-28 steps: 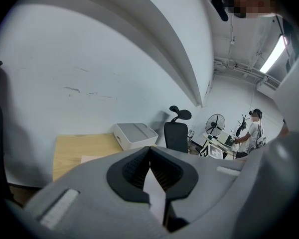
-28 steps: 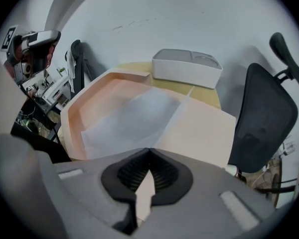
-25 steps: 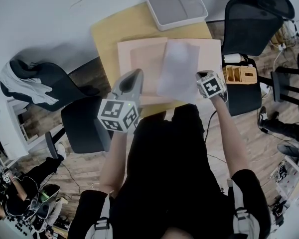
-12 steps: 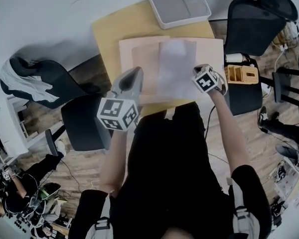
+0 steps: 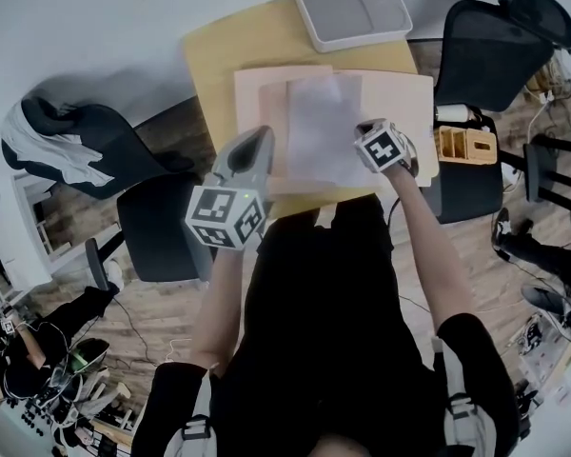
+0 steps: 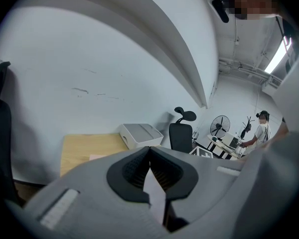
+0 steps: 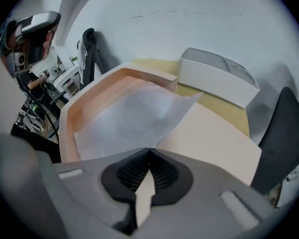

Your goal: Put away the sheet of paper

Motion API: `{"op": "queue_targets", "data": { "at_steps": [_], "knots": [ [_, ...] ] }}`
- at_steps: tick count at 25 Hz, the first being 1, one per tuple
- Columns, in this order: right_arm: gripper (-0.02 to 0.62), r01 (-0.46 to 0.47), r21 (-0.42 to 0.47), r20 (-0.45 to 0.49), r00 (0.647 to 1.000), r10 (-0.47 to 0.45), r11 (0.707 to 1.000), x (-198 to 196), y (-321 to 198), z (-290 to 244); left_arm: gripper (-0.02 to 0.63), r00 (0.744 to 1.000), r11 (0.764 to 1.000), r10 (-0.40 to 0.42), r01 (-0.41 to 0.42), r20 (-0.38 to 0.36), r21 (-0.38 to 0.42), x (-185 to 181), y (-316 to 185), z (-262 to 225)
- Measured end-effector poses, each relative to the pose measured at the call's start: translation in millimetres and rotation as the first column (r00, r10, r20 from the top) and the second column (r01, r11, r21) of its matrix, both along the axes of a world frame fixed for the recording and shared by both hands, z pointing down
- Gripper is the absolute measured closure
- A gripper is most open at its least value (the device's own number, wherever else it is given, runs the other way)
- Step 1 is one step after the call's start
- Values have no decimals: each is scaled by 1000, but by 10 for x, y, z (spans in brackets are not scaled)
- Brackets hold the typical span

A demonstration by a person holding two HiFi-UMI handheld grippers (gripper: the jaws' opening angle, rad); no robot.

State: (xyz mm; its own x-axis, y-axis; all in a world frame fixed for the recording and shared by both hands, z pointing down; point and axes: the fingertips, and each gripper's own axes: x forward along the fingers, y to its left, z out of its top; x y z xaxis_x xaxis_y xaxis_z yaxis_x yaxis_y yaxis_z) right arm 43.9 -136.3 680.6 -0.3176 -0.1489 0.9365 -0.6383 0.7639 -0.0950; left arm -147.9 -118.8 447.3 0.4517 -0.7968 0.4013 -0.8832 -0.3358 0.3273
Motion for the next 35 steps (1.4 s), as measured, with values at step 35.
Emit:
{"op": "queue_targets", "data": {
  "at_steps": [35],
  "knots": [
    [592,-261,-162,240,925,294,952,-765,65,84,597,1000,1000,-19,19,13,6,-93,125,-21]
  ]
}}
